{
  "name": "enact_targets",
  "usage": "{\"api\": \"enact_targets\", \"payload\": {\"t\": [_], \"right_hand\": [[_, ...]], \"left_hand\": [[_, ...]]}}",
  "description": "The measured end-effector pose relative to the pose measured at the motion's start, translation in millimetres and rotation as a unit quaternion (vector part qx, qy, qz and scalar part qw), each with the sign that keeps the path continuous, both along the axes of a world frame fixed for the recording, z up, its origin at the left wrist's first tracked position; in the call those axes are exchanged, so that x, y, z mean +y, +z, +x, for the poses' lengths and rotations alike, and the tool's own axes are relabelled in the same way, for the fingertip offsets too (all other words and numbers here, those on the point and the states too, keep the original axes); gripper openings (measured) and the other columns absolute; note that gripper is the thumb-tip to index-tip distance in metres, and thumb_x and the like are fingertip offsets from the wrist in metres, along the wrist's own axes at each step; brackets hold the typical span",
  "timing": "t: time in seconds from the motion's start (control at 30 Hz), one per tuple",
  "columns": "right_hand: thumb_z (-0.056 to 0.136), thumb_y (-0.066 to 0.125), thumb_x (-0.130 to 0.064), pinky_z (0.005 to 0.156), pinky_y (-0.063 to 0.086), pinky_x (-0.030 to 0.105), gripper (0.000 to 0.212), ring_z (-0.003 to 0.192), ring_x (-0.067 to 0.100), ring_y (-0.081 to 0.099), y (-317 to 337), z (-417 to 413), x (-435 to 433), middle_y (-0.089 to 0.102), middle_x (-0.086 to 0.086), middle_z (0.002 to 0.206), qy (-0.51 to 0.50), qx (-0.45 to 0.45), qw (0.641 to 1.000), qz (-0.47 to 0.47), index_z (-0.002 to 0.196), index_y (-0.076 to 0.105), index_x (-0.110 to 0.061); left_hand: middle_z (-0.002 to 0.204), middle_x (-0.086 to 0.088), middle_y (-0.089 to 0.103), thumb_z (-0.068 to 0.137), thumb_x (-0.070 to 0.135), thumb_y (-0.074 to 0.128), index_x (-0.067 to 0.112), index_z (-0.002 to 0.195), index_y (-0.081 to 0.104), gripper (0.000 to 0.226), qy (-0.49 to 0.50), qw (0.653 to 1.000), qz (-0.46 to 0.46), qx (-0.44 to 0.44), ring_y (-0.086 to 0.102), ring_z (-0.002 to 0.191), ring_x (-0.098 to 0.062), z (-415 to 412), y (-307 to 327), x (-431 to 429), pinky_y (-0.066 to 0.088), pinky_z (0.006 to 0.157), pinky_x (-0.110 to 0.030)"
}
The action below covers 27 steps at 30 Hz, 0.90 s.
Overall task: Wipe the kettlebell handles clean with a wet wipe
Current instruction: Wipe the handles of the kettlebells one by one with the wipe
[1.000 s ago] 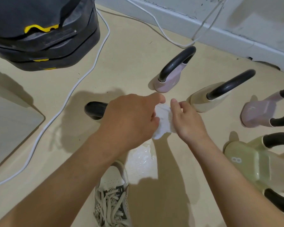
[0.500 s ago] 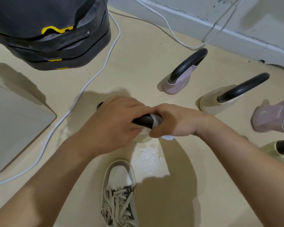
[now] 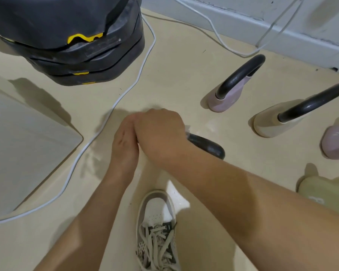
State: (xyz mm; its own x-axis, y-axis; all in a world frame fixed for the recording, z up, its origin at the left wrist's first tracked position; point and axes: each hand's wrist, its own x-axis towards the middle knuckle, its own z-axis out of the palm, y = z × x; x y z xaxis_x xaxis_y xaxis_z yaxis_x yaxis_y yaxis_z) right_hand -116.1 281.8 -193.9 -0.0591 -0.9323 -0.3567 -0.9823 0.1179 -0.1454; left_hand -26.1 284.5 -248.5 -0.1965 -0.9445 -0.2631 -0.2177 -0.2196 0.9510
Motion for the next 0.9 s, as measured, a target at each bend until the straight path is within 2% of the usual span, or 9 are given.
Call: {"api": "enact_targets", "payload": {"t": [0.1, 0.13, 0.23, 0.33, 0.43, 0.57, 0.7, 0.8, 0.9], "right_hand": [[0.089, 0.055, -0.012, 0.058, 0.041, 0.030, 0.011, 0.074, 0.018, 0.050, -4, 17, -35, 0.052, -0.003, 0.087, 0.008, -0.012, 0.994, 0.107, 0.079, 0.052, -0.016], [0.089, 0.056, -0.014, 0.057, 0.040, 0.029, 0.010, 0.073, 0.018, 0.049, -5, 18, -39, 0.053, -0.003, 0.090, 0.017, -0.009, 0.994, 0.108, 0.081, 0.051, -0.016], [0.091, 0.049, -0.013, 0.065, 0.039, 0.030, 0.012, 0.073, 0.018, 0.046, -8, 9, -29, 0.046, -0.002, 0.075, 0.070, 0.001, 0.997, 0.010, 0.080, 0.049, -0.016], [0.087, 0.053, -0.020, 0.052, 0.033, 0.025, 0.027, 0.055, 0.012, 0.040, -7, -17, -3, 0.042, -0.003, 0.063, 0.035, -0.091, 0.995, -0.028, 0.063, 0.040, -0.017], [0.081, 0.061, -0.030, 0.048, 0.037, 0.024, 0.026, 0.052, 0.015, 0.048, -1, -47, 20, 0.052, -0.003, 0.060, -0.056, -0.219, 0.972, 0.066, 0.065, 0.047, -0.015], [0.072, 0.073, -0.032, 0.054, 0.044, 0.028, 0.024, 0.051, 0.015, 0.051, 1, -78, 39, 0.056, 0.000, 0.058, -0.114, -0.335, 0.914, 0.198, 0.072, 0.063, -0.010], [0.072, 0.074, -0.028, 0.052, 0.045, 0.027, 0.024, 0.051, 0.014, 0.054, -8, -79, 56, 0.057, 0.000, 0.056, -0.229, -0.425, 0.861, 0.157, 0.064, 0.059, -0.011], [0.087, 0.059, -0.017, 0.044, 0.043, 0.021, 0.019, 0.045, 0.013, 0.056, -17, -75, 72, 0.058, 0.007, 0.058, -0.389, -0.509, 0.765, 0.064, 0.079, 0.062, 0.001], [0.093, 0.053, -0.023, 0.048, 0.047, 0.026, 0.025, 0.053, 0.022, 0.062, -28, -87, 90, 0.062, 0.013, 0.064, -0.534, -0.538, 0.652, -0.007, 0.090, 0.066, -0.001]], "left_hand": [[0.102, 0.014, 0.060, 0.076, 0.036, 0.049, 0.030, 0.094, 0.055, 0.020, 0.093, 0.990, 0.093, 0.049, 0.057, 0.106, -0.003, 8, -14, 1, 0.043, 0.104, -0.030], [0.100, 0.014, 0.062, 0.075, 0.038, 0.048, 0.030, 0.092, 0.056, 0.021, 0.099, 0.989, 0.102, 0.042, 0.058, 0.105, -0.007, 9, -17, 3, 0.044, 0.102, -0.030], [0.077, 0.013, 0.061, 0.100, 0.018, 0.041, 0.016, 0.092, 0.059, 0.020, 0.099, 0.994, 0.046, -0.022, 0.057, 0.074, -0.003, 7, -18, 14, 0.049, 0.069, -0.021], [0.091, 0.005, 0.063, 0.098, 0.014, 0.040, 0.026, 0.102, 0.056, 0.021, 0.134, 0.990, 0.032, -0.032, 0.061, 0.078, -0.008, 2, -12, 28, 0.051, 0.070, -0.029], [0.093, -0.005, 0.066, 0.096, 0.012, 0.049, 0.021, 0.101, 0.048, 0.010, 0.145, 0.987, 0.071, 0.003, 0.064, 0.068, -0.006, -3, -1, 39, 0.053, 0.067, -0.030], [0.091, -0.008, 0.073, 0.098, 0.013, 0.048, 0.008, 0.100, 0.058, 0.011, 0.080, 0.984, 0.138, 0.076, 0.072, 0.083, -0.016, -17, 17, 58, 0.055, 0.076, -0.032], [0.094, -0.005, 0.073, 0.099, 0.026, 0.049, 0.012, 0.105, 0.067, 0.023, 0.017, 0.982, 0.154, 0.110, 0.069, 0.086, -0.015, -36, 29, 56, 0.054, 0.073, -0.028], [0.096, -0.004, 0.074, 0.097, 0.026, 0.053, 0.014, 0.107, 0.068, 0.022, -0.045, 0.985, 0.144, 0.088, 0.070, 0.088, -0.013, -57, 33, 45, 0.055, 0.075, -0.026], [0.088, -0.005, 0.073, 0.094, 0.023, 0.058, 0.012, 0.101, 0.070, 0.018, -0.151, 0.977, 0.135, 0.066, 0.067, 0.078, -0.009, -90, 37, 43, 0.053, 0.071, -0.022]]}}
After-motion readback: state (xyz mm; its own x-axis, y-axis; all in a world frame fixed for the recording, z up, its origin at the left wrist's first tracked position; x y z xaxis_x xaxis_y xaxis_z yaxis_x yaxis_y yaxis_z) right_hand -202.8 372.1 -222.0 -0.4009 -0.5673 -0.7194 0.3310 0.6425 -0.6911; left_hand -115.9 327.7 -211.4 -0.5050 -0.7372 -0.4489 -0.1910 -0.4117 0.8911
